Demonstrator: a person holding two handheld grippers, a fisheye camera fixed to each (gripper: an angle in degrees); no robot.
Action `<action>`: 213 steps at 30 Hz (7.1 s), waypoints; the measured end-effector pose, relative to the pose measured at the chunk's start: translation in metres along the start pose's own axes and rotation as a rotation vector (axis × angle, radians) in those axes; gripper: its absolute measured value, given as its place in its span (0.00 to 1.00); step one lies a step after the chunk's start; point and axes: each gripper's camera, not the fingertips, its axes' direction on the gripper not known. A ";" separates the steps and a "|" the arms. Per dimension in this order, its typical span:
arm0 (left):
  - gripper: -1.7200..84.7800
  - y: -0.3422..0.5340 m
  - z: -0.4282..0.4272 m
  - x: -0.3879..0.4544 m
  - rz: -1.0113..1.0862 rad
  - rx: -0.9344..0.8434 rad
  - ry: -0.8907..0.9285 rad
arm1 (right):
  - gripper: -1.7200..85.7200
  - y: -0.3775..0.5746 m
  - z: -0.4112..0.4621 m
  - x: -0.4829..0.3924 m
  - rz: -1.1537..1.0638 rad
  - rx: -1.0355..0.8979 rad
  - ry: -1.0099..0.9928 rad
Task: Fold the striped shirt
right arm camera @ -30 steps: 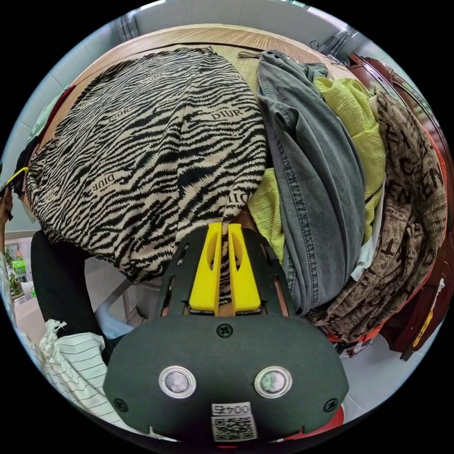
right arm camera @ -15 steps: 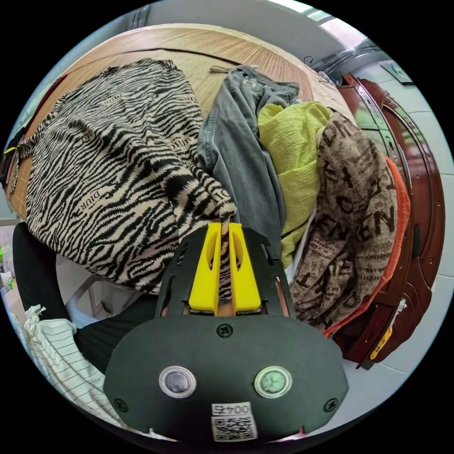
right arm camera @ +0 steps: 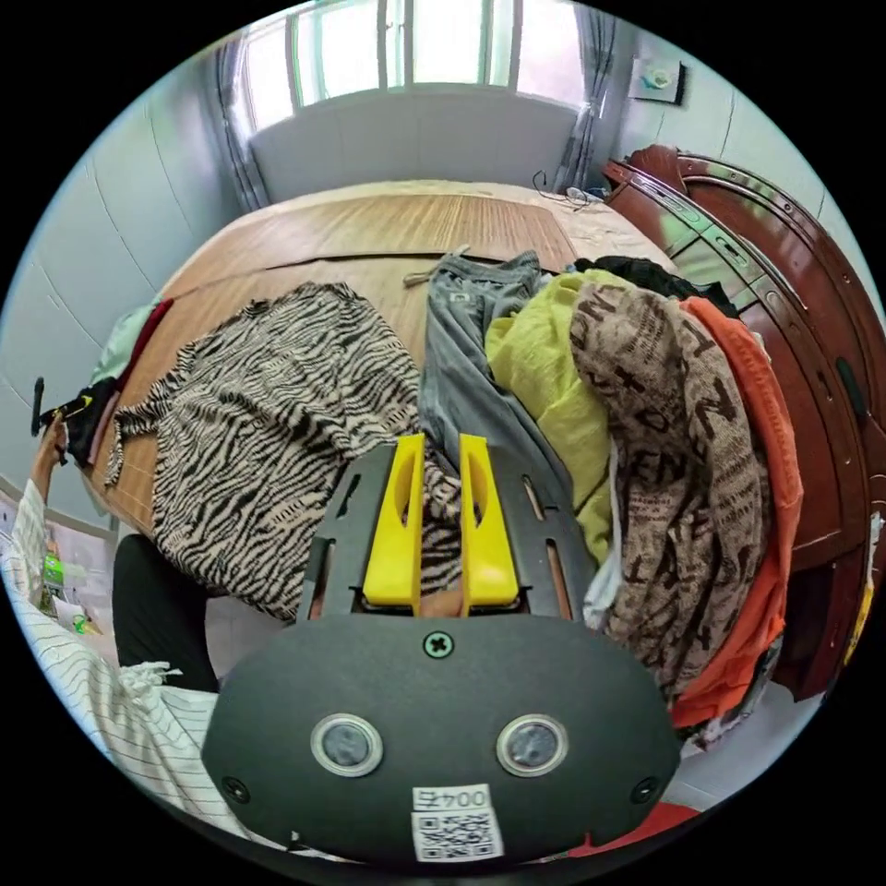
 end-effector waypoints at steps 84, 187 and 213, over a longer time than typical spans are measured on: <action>0.15 0.317 -0.022 -0.121 -0.111 -0.090 0.500 | 0.11 0.157 0.119 -0.060 -0.252 -0.113 -0.296; 0.04 0.358 0.078 0.265 0.319 -0.141 0.417 | 0.12 0.104 0.219 0.178 0.444 0.016 -0.259; 0.04 0.327 0.145 0.267 0.267 -0.154 0.496 | 0.01 0.073 0.167 0.108 0.068 -0.018 0.053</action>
